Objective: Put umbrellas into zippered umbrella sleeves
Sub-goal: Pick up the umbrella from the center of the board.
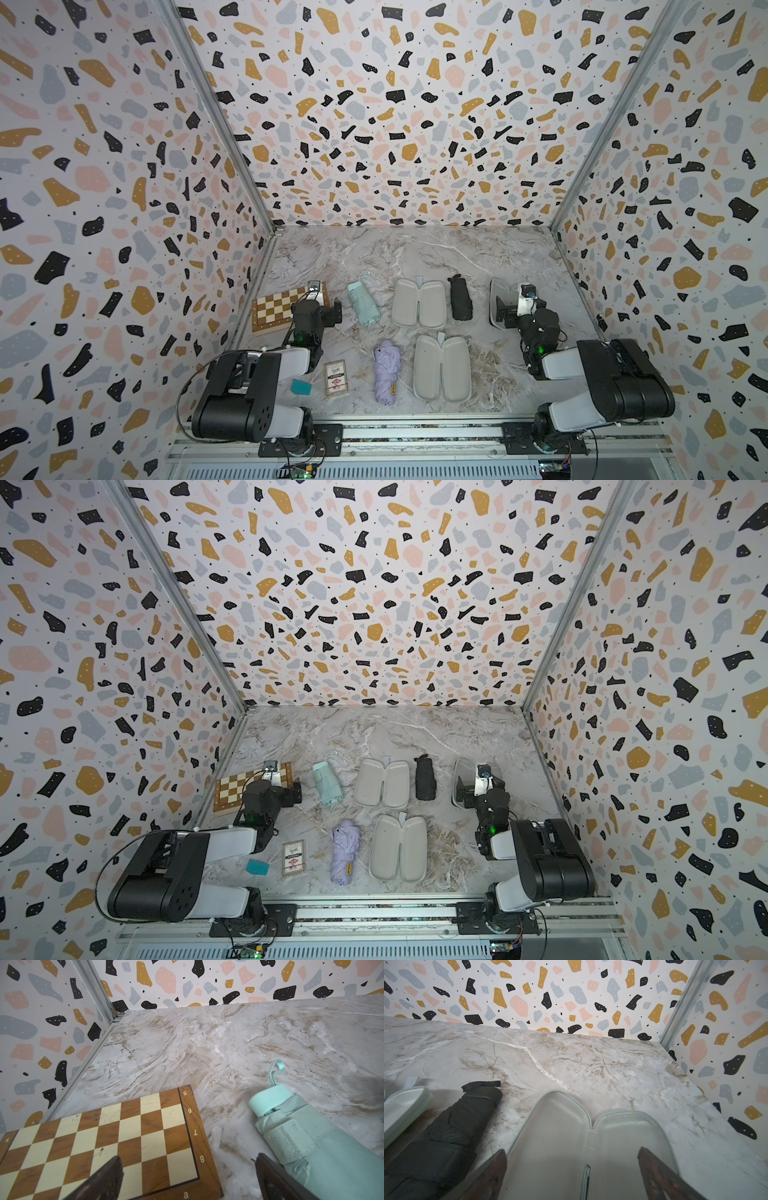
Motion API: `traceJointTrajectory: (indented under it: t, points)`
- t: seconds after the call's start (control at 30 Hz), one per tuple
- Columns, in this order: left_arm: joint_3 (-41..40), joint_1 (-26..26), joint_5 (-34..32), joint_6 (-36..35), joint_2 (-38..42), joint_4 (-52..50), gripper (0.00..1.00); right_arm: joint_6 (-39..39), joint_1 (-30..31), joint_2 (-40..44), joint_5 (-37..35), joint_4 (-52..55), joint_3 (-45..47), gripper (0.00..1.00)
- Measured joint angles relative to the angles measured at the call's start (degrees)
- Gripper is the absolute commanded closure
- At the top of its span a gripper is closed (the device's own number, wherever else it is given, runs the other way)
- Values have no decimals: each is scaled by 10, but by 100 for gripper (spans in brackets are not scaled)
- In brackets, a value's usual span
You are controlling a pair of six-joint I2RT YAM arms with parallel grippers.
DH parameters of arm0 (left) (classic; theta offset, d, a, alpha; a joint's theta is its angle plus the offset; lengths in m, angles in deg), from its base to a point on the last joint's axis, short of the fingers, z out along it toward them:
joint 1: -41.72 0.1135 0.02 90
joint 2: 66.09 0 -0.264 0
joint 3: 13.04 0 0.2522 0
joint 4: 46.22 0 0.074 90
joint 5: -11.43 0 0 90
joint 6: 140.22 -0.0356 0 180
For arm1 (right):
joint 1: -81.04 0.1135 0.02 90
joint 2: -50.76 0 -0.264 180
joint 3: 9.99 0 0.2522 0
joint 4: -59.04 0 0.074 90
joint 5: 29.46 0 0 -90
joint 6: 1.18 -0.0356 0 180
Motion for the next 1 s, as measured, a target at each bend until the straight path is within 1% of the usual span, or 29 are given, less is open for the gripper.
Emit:
traceJointTrajectory:
  t: [0.13, 0.2, 0.27, 0.4, 0.47, 0.6, 0.73, 0.77, 0.83, 0.93, 1.0]
  points:
    - [0, 0, 4, -2, 4, -2, 1, 2, 0, 1, 2, 9, -3, 0]
    - [0, 0, 6, -4, 14, -11, 1, 6, 1, 10, 6, 46, -19, 0]
    - [9, 0, 7, -4, 39, -50, 1, 10, 2, 29, 13, 91, -42, 0]
    - [64, 0, 23, -4, 109, -153, 1, 12, 9, 100, 28, 153, -76, 0]
    - [76, 0, 36, 4, 157, -173, 1, 12, 10, 139, 47, 172, -78, 0]
    - [76, 0, 74, 31, 261, -209, 1, 12, 12, 223, 117, 212, -77, 0]
    - [76, 0, 135, 83, 326, -228, 1, 7, 21, 315, 174, 265, -79, 0]
    - [76, 0, 154, 108, 341, -233, 1, -1, 23, 341, 184, 276, -80, 0]
    - [76, 0, 189, 145, 366, -240, 1, -44, 27, 390, 180, 304, -83, 0]
    - [76, 0, 245, 204, 407, -250, 1, -154, 27, 466, 127, 365, -90, 0]
    - [76, 0, 287, 240, 433, -252, 1, -219, 24, 510, 106, 402, -92, 0]
